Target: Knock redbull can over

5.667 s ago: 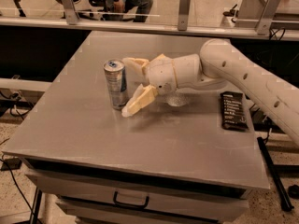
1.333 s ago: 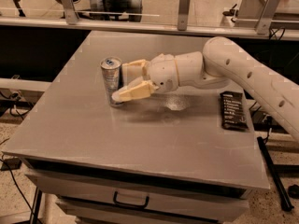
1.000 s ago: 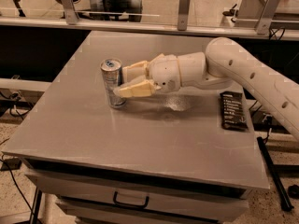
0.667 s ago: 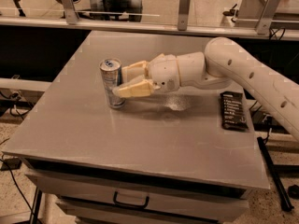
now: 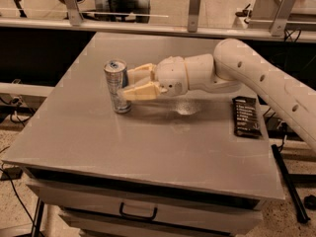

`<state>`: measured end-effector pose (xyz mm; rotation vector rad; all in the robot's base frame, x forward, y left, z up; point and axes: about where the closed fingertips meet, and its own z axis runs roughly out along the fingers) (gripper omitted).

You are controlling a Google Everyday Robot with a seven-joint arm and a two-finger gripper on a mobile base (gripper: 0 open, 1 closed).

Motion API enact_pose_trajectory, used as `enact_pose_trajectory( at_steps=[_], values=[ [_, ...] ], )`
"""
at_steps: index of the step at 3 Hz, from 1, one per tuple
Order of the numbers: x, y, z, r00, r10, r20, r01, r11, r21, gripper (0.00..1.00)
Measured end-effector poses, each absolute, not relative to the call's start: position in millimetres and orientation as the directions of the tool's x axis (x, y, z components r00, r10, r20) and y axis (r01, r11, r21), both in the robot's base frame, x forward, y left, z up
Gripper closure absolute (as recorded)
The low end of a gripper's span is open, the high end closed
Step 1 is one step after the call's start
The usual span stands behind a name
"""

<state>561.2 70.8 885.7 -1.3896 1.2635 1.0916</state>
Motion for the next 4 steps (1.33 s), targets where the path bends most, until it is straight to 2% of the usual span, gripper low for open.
enact_pose_trajectory(
  at_steps=[1, 2, 3, 4],
  values=[
    [558, 61, 897, 0.070, -0.175, -0.982, -0.998, -0.004, -0.070, 1.00],
    [554, 54, 906, 0.068, -0.189, -0.980, -0.997, 0.014, -0.072, 1.00],
    [552, 44, 911, 0.050, -0.268, -0.962, -0.998, 0.027, -0.059, 1.00],
    [548, 35, 914, 0.026, -0.393, -0.919, -0.999, 0.028, -0.040, 1.00]
  ],
)
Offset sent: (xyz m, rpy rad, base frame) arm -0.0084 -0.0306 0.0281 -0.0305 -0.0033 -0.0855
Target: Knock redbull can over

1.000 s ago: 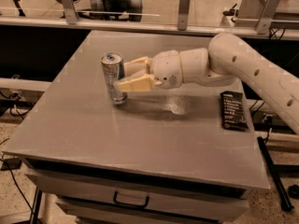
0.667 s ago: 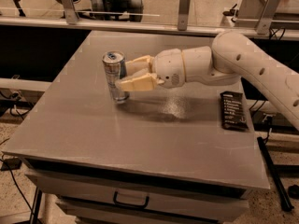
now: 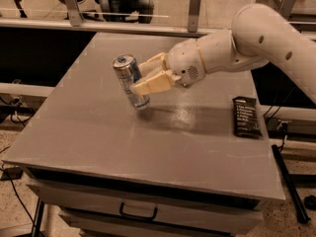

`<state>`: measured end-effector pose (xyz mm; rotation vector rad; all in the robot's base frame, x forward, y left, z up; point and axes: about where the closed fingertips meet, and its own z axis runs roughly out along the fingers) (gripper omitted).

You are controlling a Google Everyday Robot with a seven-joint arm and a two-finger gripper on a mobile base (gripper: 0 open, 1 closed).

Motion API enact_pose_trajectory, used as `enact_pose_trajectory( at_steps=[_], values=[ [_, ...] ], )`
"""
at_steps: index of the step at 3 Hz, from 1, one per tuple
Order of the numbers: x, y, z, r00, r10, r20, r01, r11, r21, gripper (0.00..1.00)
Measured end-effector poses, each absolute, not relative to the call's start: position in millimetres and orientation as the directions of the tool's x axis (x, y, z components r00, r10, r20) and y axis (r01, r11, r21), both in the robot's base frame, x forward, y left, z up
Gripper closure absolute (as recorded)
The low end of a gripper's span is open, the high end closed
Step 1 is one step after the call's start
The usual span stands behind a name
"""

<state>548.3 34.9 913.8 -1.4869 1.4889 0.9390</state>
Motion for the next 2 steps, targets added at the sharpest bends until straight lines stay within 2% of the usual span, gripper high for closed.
enact_pose_trajectory(
  at_steps=[2],
  values=[
    [539, 14, 917, -0.010, -0.637, -0.771, -0.999, 0.044, -0.023, 1.00]
  ],
)
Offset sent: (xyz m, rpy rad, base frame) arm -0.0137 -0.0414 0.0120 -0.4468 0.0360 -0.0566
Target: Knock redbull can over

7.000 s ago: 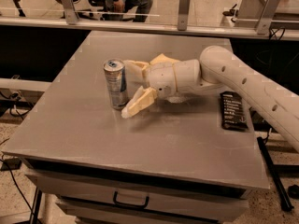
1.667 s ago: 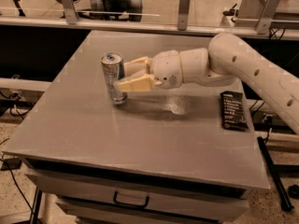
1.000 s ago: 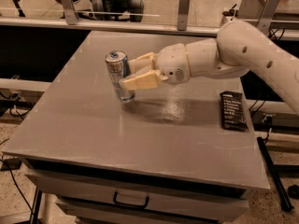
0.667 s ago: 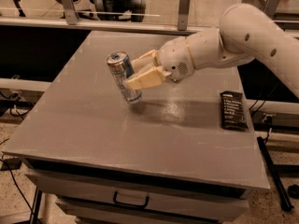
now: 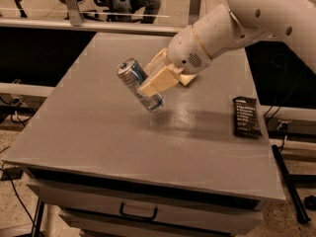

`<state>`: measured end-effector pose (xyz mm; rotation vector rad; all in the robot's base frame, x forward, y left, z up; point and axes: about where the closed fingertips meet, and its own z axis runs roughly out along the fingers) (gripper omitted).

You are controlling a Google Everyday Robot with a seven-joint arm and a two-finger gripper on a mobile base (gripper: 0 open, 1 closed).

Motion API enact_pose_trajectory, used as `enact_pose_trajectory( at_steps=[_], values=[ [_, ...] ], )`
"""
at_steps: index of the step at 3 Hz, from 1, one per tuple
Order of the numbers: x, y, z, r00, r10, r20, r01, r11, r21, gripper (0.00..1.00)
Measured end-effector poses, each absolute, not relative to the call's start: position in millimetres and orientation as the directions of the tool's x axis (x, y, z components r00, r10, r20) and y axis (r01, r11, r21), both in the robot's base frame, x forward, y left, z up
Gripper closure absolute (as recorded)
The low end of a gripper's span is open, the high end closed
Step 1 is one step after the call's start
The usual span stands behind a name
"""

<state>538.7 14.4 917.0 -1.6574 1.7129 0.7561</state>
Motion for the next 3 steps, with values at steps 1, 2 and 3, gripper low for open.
enact_pose_trajectory(
  at_steps=[1, 2, 3],
  values=[
    [535, 4, 927, -0.019, -0.732, -0.681, -0.997, 0.062, -0.039, 1.00],
    [535, -1, 928, -0.032, -0.798, -0.602, -0.997, 0.072, -0.042, 1.00],
    [538, 0, 908, -0.062, -0.864, -0.499, -0.997, 0.079, -0.013, 0.75]
  ],
)
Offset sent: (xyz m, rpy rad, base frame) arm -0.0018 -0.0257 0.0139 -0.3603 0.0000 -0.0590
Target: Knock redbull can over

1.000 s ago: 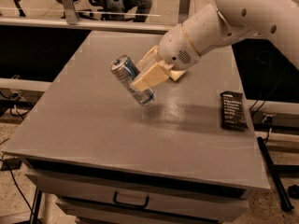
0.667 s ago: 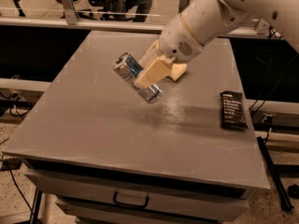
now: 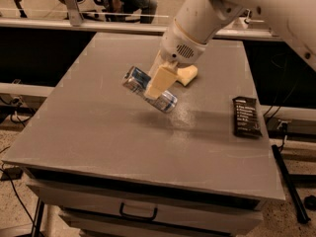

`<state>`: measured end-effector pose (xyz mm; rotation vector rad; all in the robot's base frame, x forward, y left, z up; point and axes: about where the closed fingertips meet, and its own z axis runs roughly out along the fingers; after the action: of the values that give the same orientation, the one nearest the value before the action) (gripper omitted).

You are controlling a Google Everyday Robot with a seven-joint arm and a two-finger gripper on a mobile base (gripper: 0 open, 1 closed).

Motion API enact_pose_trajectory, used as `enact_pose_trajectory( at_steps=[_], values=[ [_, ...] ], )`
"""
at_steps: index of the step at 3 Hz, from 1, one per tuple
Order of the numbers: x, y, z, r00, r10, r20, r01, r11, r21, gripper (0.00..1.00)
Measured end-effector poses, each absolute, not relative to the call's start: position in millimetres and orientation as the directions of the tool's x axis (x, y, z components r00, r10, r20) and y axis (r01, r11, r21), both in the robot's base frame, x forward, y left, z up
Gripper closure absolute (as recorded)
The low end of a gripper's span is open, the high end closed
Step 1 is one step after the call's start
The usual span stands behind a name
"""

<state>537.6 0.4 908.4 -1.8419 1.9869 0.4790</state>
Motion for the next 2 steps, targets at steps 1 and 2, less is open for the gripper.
enact_pose_trajectory(
  at_steps=[1, 2],
  values=[
    [539.9, 3.2, 894.4, -0.073, -0.890, -0.450, -0.997, 0.080, 0.003, 0.46],
    [539.3, 4.2, 895.4, -0.070, -0.888, -0.455, -0.997, 0.078, 0.001, 0.23]
  ],
)
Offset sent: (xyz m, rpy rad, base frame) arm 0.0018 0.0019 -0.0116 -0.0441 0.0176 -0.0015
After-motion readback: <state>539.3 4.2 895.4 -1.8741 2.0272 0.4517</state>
